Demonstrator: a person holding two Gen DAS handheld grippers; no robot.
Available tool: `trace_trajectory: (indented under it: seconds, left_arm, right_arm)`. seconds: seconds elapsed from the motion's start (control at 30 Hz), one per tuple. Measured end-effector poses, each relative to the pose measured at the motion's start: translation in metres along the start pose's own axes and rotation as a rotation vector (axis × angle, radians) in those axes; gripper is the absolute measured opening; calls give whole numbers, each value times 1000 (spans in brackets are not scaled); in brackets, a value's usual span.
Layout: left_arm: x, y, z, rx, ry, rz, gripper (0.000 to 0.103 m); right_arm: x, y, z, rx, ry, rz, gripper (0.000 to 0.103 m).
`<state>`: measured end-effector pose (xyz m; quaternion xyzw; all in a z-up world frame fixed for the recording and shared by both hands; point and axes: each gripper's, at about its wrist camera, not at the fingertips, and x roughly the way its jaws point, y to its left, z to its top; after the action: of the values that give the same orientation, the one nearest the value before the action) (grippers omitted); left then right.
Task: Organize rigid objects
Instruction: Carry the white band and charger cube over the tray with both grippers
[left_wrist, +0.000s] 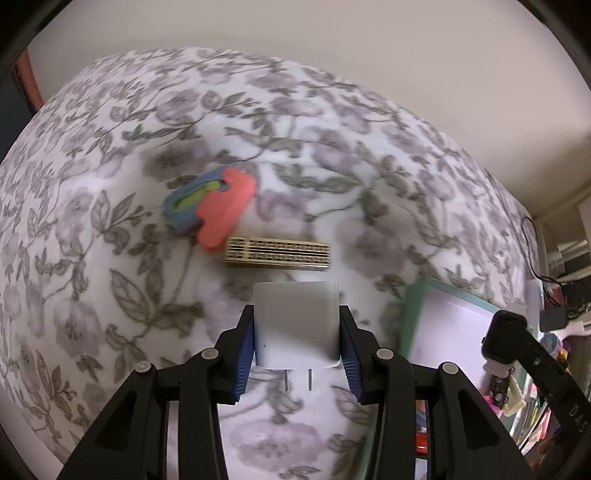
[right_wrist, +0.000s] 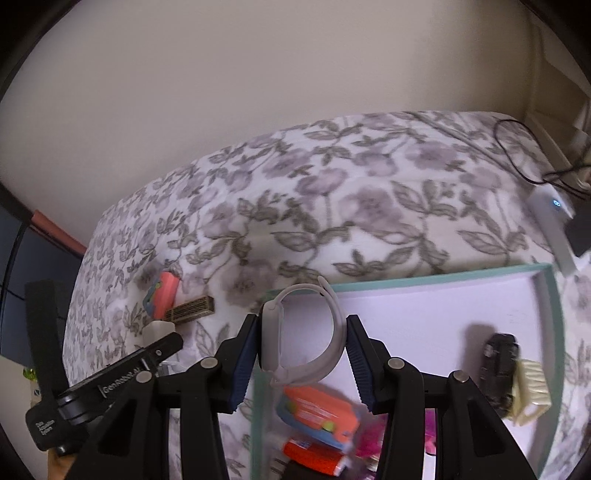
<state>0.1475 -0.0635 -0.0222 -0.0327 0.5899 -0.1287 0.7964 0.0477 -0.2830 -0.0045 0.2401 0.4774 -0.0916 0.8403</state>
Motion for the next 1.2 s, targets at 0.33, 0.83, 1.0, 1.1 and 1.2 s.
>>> trace_trajectory:
  seconds: [0.33, 0.83, 1.0, 1.1, 1.2]
  left_arm:
    - [-15, -56, -16, 123, -32, -53, 44]
    - [-19, -106, -37, 204, -31, -107, 44]
    - [-13, -120, -44, 218, -15, -117, 44]
    - [-10, -125, -48, 223, -6, -115, 44]
    - [-4, -128, -51, 219, 11, -113, 44]
  right_arm:
    - [-23, -42, -21, 62, 0, -70, 50]
    - [-45, -66, -39, 94, -9, -107, 50]
    - [-43, -68, -41, 88, 4, -117, 50]
    - [-40, -74, -42, 97, 13, -122, 50]
    - [-36, -81, -44, 108, 28, -124, 50]
